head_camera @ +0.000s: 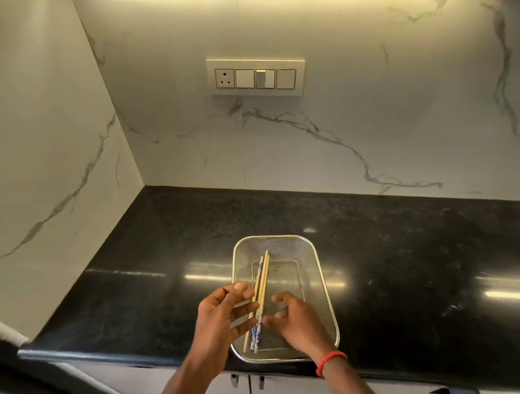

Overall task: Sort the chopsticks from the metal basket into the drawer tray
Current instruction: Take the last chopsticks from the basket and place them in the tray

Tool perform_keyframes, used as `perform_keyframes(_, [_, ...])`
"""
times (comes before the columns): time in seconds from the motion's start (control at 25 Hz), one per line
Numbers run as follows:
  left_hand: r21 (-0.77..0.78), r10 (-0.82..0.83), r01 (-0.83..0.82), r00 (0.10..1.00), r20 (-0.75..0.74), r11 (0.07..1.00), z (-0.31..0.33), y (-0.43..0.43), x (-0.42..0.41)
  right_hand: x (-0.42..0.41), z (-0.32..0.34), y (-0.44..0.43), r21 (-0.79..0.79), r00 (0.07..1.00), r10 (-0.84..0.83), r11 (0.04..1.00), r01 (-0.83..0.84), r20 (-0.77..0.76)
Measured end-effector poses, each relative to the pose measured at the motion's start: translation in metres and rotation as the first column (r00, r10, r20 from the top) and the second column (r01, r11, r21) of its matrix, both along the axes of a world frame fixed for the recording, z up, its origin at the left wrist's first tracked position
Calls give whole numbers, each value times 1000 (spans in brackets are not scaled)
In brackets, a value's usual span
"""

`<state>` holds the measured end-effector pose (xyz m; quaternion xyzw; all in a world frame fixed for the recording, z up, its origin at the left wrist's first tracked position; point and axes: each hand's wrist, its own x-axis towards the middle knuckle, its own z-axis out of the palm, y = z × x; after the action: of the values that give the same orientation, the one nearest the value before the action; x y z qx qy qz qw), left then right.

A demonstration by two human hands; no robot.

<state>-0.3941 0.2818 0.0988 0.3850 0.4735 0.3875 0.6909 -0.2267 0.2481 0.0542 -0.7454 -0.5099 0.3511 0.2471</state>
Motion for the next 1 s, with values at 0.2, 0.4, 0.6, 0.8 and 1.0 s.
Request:
perform_keyframes(0.2, [-30, 4, -4, 1000, 14, 1000, -2, 11, -17, -20, -16, 23, 9, 976, -133, 991, 137, -170])
perform_keyframes(0.4, [-43, -25, 26, 999, 22, 999, 0, 21, -21, -19, -16, 32, -54, 934, -209, 978, 202, -289])
perform_keyframes(0.6, [-50, -64, 65, 998, 26, 997, -4, 32, -14, -13, 5, 23, 50, 919, -235, 963, 263, -316])
perform_keyframes(0.8, [-114, -235, 240, 970, 56, 964, -7, 36, 2, -8, 24, 29, 523, 981, -128, 852, 32, 149])
perform_keyframes(1.0, [-60, -321, 321, 947, 7, 945, -8, 38, 1, -16, 30, 33, 523, 943, -37, 839, -150, 330])
